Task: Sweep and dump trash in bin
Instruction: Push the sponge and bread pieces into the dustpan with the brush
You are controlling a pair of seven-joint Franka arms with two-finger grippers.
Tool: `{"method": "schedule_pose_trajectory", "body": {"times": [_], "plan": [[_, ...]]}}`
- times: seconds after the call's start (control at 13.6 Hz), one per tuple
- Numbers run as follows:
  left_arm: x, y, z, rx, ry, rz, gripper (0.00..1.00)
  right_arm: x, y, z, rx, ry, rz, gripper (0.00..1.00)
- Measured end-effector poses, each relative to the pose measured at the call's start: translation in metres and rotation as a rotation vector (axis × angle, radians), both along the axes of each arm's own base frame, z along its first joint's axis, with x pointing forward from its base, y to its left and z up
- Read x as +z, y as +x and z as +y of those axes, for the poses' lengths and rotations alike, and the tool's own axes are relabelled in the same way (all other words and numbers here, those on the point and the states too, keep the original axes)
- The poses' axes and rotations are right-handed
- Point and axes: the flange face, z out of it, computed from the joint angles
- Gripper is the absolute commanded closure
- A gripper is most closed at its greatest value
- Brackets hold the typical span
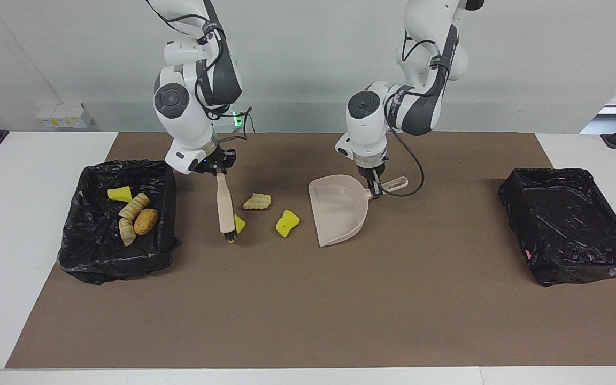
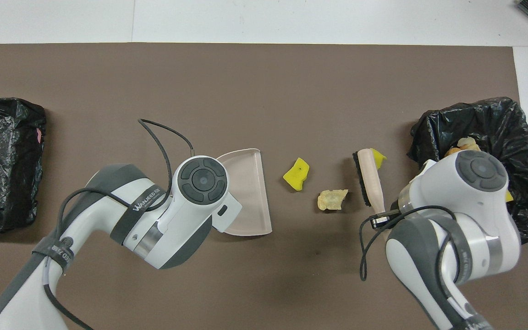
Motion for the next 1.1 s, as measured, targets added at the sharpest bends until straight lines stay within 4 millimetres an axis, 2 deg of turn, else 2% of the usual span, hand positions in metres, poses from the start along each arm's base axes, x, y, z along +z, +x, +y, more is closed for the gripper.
{"method": "schedule_pose_trajectory", "body": {"times": [0.22,0.51,0.66,0.95,1.1], "plan": [[-0.001,-0.002,0.001,0.001,0.001,0.001,1.0,-0.02,-0.016,0.048,-0.006,-0.021,-0.028,1.0],[-0.004,0.0,0.004,0.004,-0.006,-0.005,1.0,-0.035,-0.017,0.101,-0.018,-0.008,-0.072,1.0],[-0.005,0.0,0.006,0.005,-0.007,-0.005,1.0,-0.032,-0.015,0.137,-0.049,0.011,-0.071,1.0],[-0.008,0.0,0.007,0.006,-0.009,-0.005,1.0,-0.03,-0.015,0.224,-0.104,0.143,-0.012,1.0],[-0.009,-0.001,0.008,0.007,-0.009,-0.003,1.0,-0.017,-0.007,0.243,-0.143,0.216,0.005,1.0]]}}
